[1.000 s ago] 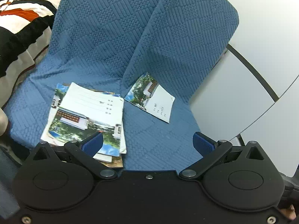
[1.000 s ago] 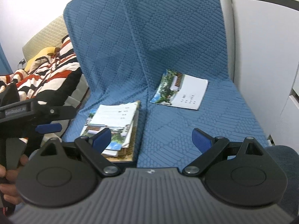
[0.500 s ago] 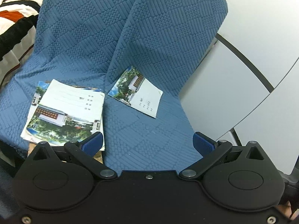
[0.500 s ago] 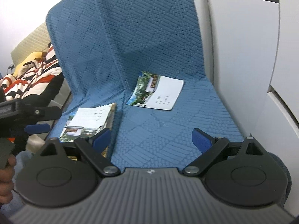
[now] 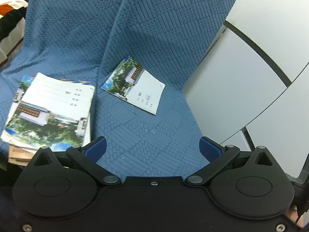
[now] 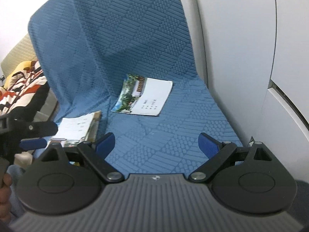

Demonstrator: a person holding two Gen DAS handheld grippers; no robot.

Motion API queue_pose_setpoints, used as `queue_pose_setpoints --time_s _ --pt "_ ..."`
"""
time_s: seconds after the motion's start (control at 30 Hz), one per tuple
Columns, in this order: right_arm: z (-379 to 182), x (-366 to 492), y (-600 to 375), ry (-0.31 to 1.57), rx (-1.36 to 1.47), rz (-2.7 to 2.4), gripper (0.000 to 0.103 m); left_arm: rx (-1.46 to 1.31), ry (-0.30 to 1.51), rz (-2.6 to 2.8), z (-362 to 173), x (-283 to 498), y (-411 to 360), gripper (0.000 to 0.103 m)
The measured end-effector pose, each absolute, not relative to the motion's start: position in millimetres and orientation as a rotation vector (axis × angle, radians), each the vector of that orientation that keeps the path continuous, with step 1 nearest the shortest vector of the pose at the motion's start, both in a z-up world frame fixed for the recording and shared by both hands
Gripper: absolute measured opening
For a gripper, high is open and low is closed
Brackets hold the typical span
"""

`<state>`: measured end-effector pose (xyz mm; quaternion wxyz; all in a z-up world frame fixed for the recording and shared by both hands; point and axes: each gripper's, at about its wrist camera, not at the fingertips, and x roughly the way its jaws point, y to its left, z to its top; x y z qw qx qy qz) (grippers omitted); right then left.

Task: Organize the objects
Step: 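Open both grippers and withdraw them from the stack, then move the left gripper toward the loose photo booklet on the seat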

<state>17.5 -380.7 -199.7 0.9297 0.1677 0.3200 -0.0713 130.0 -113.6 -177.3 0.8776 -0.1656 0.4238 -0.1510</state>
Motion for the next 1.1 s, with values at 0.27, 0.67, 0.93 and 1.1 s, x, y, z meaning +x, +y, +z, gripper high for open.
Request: queue_pose_setpoints --time_s 0.27,0.67,0.93,1.1 --pt "-214.7 43.5 -406.8 0.66 0.374 -0.175 0.095 -0.37 0.89 -0.31 -196.8 156.4 -130.0 0.102" --pt "-245.2 98.5 -441.4 0.687 0.446 -0.181 0.095 -0.375 0.926 -0.277 -229.5 208.1 -155.0 0.102" --pt "-253.8 140.3 -452.7 0.715 0.406 -0.195 0.088 -0.425 0.973 -0.238 -263.0 246.5 -166.7 0.102" --pt "-264.1 164.5 -460.4 0.765 0.432 -0.202 0.077 -0.482 1.003 -0.222 -287.6 266.3 -171.9 0.102"
